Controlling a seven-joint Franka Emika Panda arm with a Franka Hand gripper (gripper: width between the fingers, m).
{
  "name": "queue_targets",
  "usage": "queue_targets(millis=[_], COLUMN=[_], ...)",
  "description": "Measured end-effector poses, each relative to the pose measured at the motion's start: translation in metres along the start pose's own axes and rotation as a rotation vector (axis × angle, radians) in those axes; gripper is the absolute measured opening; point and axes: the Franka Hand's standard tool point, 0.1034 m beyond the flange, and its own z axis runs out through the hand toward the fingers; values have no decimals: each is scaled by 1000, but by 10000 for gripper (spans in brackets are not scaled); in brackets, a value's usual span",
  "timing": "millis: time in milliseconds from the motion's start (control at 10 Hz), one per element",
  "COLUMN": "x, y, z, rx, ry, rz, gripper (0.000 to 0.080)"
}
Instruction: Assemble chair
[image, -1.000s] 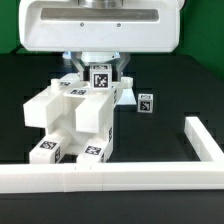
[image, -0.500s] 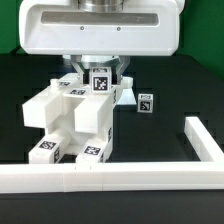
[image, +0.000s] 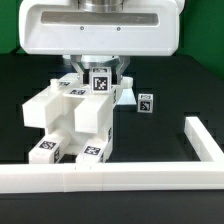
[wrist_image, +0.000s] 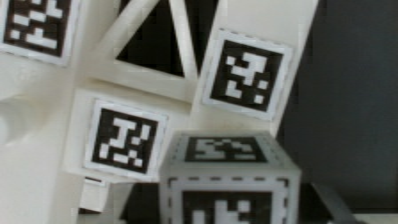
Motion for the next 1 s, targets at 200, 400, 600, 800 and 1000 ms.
queue_targets(millis=[200, 400, 600, 800, 1000], x=[0, 0, 0, 0, 0], y=[0, 0, 0, 0, -1], z=[0, 0, 0, 0, 0], rx=[0, 0, 2, 2, 2], ry=[0, 0, 0, -1, -1], rz=[25, 74, 245, 377, 529], gripper=[288, 288, 288, 288, 288])
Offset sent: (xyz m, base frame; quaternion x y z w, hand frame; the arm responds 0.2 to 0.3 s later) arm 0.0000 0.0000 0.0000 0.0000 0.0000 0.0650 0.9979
